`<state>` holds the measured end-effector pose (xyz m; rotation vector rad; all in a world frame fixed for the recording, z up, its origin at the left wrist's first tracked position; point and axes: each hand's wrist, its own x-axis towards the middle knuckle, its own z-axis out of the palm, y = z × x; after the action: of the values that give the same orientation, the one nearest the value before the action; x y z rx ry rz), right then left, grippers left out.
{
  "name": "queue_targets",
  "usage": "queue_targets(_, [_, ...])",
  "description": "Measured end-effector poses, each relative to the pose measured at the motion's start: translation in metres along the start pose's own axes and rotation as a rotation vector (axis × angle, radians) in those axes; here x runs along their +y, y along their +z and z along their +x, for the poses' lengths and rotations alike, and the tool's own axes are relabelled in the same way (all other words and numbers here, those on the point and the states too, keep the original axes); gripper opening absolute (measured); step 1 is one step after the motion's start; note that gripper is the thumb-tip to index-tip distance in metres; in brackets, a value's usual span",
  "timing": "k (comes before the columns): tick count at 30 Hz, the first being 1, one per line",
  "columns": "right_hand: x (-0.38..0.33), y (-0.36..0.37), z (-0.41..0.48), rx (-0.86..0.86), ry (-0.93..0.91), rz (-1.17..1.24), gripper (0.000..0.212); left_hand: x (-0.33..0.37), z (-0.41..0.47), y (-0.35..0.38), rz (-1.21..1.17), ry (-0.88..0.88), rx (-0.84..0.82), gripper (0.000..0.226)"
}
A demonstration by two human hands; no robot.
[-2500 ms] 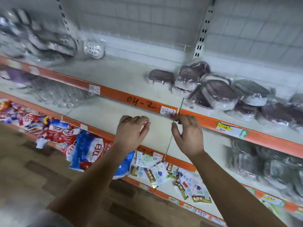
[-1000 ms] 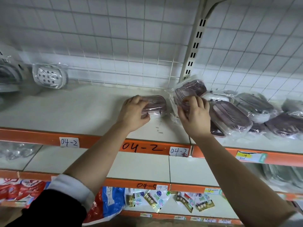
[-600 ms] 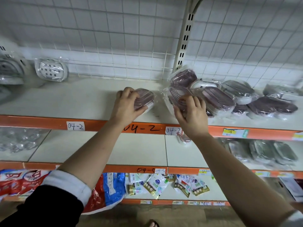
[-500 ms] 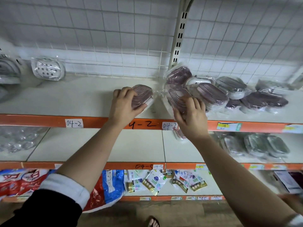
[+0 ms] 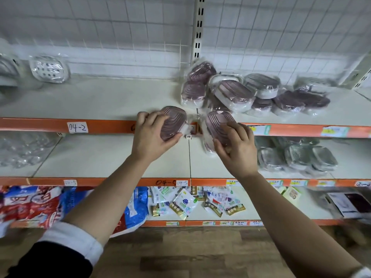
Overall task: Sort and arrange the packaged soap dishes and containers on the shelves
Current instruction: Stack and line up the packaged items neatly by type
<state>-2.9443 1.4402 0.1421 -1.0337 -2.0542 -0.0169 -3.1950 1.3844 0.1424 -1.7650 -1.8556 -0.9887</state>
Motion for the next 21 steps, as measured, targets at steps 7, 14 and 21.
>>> queue_targets(7, [0.061,-0.044,-0.044,-0.052,0.011,0.056,0.04,0.068,-0.014,0.012,0.05,-0.06,0.025,0.06])
queue_targets(14, [0.127,-0.061,-0.085,-0.224,0.076,0.046,0.047,0.132,-0.063,0.05,0.086,-0.1,-0.042,0.064])
queue_targets(21, [0.18,-0.005,-0.114,-0.409,0.132,0.063,0.036,0.141,-0.124,0.111,0.079,-0.244,-0.164,0.064])
